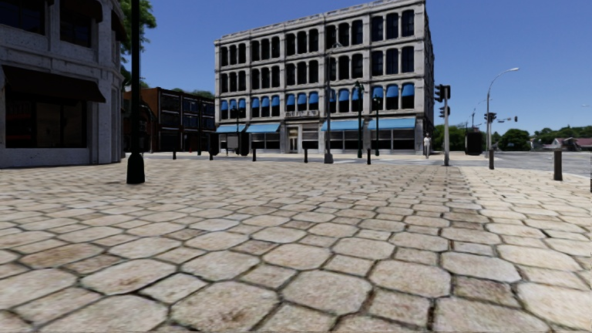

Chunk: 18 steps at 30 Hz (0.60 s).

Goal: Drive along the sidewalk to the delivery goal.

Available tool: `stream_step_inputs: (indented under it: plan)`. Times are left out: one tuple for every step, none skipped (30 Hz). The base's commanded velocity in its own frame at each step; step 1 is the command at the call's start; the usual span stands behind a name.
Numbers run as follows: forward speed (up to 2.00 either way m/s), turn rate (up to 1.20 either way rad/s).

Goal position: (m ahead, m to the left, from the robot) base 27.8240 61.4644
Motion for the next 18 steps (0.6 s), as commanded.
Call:
stream_step_inputs:
  plan:
    - [2.0,0.26]
    - [2.0,0.26]
    - [2.0,0.26]
    - [2.0,0.26]
    - [2.0,0.26]
    - [2.0,0.26]
    - [2.0,0.26]
    - [2.0,0.26]
    - [2.0,0.26]
    - [2.0,0.26]
    - [2.0,0.26]
    - [2.0,0.26]
    - [2.0,0.26]
    - [2.0,0.26]
    - [2.0,0.26]
    - [2.0,0.26]
    - [2.0,0.26]
    - [2.0,0.26]
